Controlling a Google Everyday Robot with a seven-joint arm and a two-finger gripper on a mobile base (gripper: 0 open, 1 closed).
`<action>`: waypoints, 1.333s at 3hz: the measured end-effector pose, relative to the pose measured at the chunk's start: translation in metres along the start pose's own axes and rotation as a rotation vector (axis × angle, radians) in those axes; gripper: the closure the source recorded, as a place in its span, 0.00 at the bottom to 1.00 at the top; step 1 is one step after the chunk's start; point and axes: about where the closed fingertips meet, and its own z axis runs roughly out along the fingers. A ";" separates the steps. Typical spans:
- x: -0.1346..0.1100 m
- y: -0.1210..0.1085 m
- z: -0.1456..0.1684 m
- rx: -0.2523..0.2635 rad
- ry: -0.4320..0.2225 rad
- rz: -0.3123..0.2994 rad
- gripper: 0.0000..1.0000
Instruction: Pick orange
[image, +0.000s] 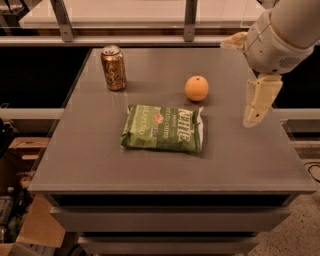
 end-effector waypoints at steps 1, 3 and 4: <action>0.001 0.000 0.002 -0.002 0.000 -0.062 0.00; 0.004 -0.007 0.002 0.018 0.040 -0.122 0.00; 0.012 -0.025 0.010 0.013 0.091 -0.261 0.00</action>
Offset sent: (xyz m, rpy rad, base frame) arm 0.0008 -0.0001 -0.0019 -0.0227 -0.0139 0.0561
